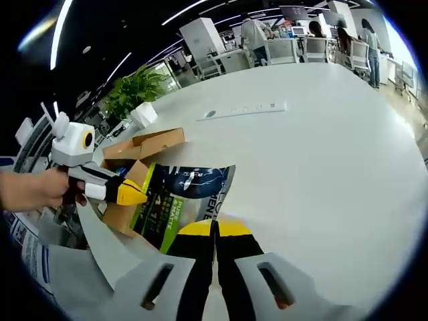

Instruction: Operate the shoe box by opening the lid, removing the specified soft item, and placing it in the target area until the item is outside and the box remains undamaged.

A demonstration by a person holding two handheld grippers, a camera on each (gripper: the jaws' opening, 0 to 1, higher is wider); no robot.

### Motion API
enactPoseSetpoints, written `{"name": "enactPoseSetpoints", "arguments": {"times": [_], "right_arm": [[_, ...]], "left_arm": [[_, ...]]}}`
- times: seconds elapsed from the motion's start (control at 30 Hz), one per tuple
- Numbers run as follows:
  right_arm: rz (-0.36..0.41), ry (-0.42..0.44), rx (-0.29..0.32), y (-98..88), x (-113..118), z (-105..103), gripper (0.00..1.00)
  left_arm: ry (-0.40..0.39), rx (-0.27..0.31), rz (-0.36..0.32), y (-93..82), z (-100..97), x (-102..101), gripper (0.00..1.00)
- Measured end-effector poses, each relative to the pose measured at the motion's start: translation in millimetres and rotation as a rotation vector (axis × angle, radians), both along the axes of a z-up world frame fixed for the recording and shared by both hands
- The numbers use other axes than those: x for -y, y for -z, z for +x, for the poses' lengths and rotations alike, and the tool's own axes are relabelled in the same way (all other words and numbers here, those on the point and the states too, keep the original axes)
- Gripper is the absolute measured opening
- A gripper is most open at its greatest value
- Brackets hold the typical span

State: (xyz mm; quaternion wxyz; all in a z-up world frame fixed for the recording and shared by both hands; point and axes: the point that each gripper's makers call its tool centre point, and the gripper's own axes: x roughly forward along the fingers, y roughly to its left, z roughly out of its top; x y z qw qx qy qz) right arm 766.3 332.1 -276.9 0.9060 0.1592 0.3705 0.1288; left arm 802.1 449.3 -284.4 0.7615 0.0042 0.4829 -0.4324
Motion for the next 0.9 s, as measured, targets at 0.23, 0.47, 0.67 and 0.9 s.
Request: {"name": "enactPoseSetpoints", "arguments": {"times": [0.23, 0.47, 0.67, 0.9], "right_arm": [[0.01, -0.002, -0.027, 14.9, 4, -2, 0.0], [0.017, -0.01, -0.053, 33.9, 10, 3, 0.0], [0.022, -0.012, -0.076, 43.7, 10, 1, 0.0], [0.024, -0.014, -0.087, 52.6, 13, 4, 0.0]], "left_arm": [[-0.001, -0.017, 0.027, 14.6, 2.2, 6, 0.0], [0.0, -0.036, 0.078, 32.3, 8.9, 7, 0.0], [-0.002, -0.049, 0.096, 40.4, 5.0, 10, 0.0], [0.005, -0.058, 0.111, 47.5, 5.9, 10, 0.0]]}}
